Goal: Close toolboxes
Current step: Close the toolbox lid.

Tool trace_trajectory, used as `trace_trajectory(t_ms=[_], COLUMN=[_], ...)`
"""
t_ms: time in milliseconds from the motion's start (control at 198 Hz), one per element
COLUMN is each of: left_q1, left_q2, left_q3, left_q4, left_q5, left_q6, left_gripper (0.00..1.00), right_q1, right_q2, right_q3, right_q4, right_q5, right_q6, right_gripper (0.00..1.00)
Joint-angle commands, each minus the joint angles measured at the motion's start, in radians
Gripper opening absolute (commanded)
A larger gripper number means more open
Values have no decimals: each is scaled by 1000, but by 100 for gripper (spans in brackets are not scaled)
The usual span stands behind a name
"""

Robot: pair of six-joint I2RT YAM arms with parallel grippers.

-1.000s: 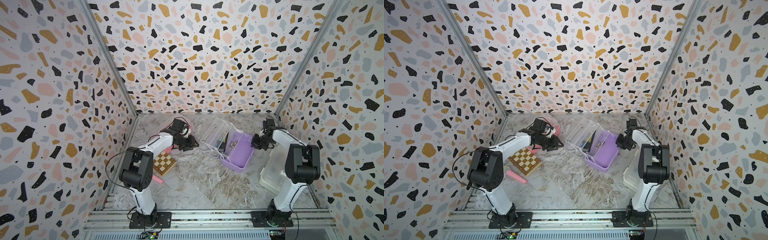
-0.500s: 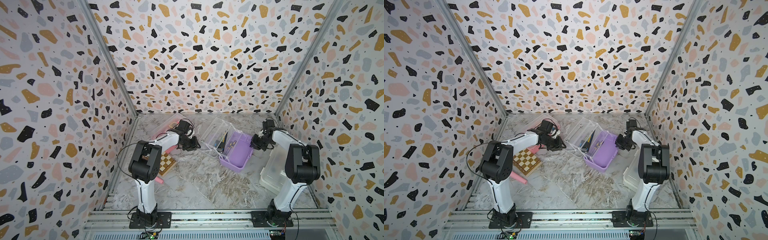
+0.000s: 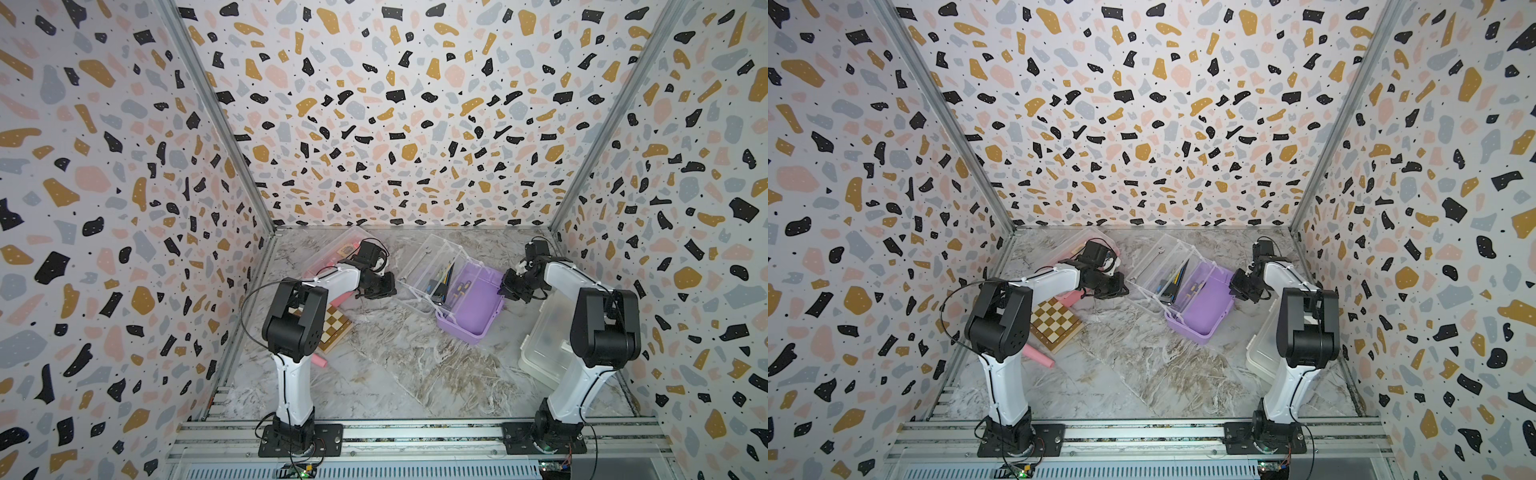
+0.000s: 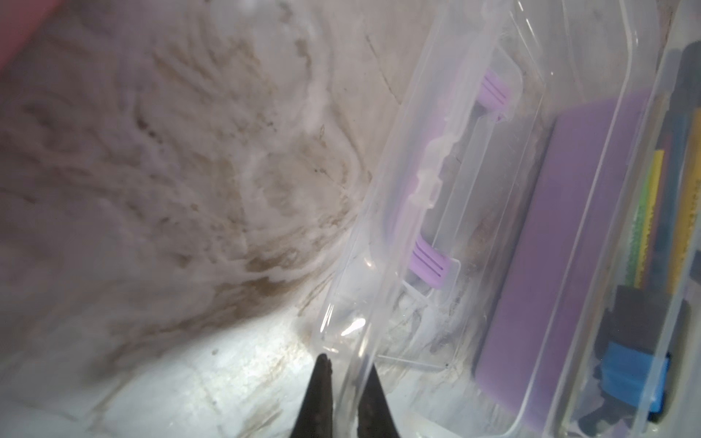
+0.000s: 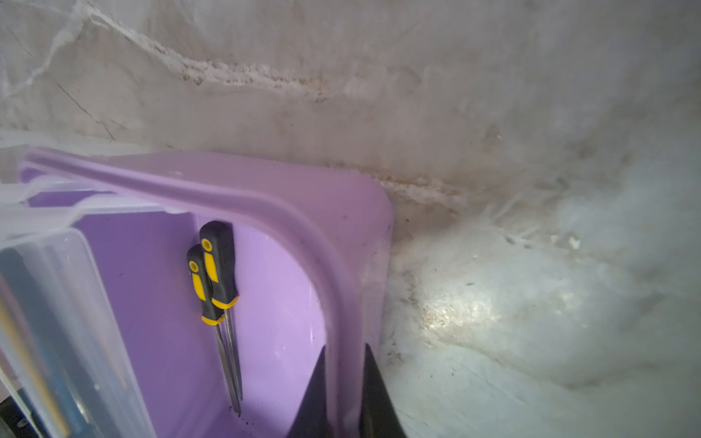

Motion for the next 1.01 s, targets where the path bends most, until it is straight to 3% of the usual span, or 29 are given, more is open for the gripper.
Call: trace_trajectory(t_ms=[0,136,217,439,672,828,1005], left_q1=[-3,-7,-8,-11,-23,-58,-127], left_q2=[-4,-65,-101,-129,-184,-239,-313], left_q3=[20,31,43,131,191,206,177], left_q4=[31,-8,-31,-110,-142,-171,-211], left_q5=[-11,-80,-125,-158,-53,-5,-40], left_q6=[30,85,126,218,241,253,292], left_gripper=[0,0,0,0,0,0,0], right_q1=[12,15,18,60,142,180,219], right_q2=[-72,-115,-149,-176,-131,-94,-58], right_q3=[-17,-81,-121,-229,-233,-234,-233], right_q4=[50,135,164,306,402,452,502], right_q5=[-161,-198,-205,-239,-219,-212,-217], right_q6=[47,102,121,206,264,290,323], right_gripper=[8,29,34,30,27,27,25])
